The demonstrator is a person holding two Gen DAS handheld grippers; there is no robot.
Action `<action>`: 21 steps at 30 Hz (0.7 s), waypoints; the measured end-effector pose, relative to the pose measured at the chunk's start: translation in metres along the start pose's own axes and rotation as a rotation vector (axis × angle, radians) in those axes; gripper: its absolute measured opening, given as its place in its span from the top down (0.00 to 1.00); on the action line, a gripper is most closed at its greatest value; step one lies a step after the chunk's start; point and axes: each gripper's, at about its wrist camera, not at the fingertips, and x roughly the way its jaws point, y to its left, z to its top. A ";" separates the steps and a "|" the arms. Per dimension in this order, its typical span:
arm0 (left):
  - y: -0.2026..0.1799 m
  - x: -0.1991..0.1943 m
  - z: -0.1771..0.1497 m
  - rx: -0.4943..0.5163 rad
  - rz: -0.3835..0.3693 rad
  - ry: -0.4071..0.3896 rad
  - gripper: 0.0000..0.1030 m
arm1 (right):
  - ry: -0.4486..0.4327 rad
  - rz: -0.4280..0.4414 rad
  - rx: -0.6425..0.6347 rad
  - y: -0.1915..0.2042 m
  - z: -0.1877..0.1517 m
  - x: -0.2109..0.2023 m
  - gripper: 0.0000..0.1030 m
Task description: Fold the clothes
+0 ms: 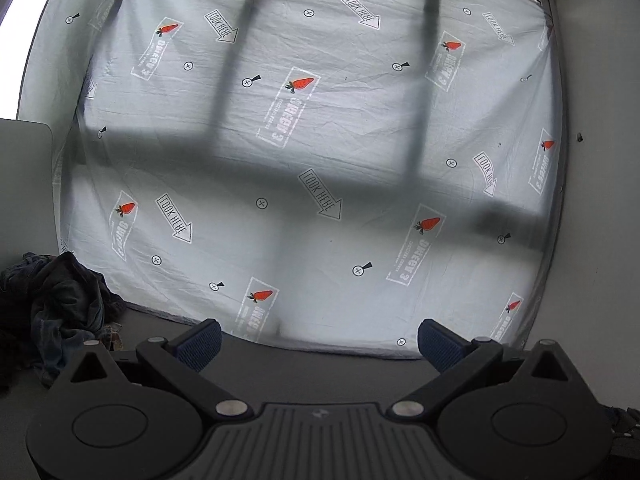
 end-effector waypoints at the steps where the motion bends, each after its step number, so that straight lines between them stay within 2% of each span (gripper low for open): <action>1: 0.010 -0.008 -0.005 0.012 -0.015 0.032 0.00 | 0.017 -0.011 -0.005 0.015 -0.006 -0.008 0.00; 4: 0.034 -0.028 -0.019 0.042 -0.068 0.125 0.00 | 0.069 -0.045 -0.022 0.059 -0.022 -0.033 0.00; 7: 0.049 -0.046 -0.027 0.057 -0.062 0.199 0.00 | 0.123 -0.075 -0.032 0.100 -0.038 -0.057 0.01; 13: 0.071 -0.068 -0.055 0.093 -0.036 0.315 0.00 | 0.240 -0.069 -0.021 0.139 -0.060 -0.082 0.01; 21: 0.102 -0.089 -0.071 0.062 0.007 0.385 0.00 | 0.305 -0.045 -0.067 0.170 -0.090 -0.103 0.01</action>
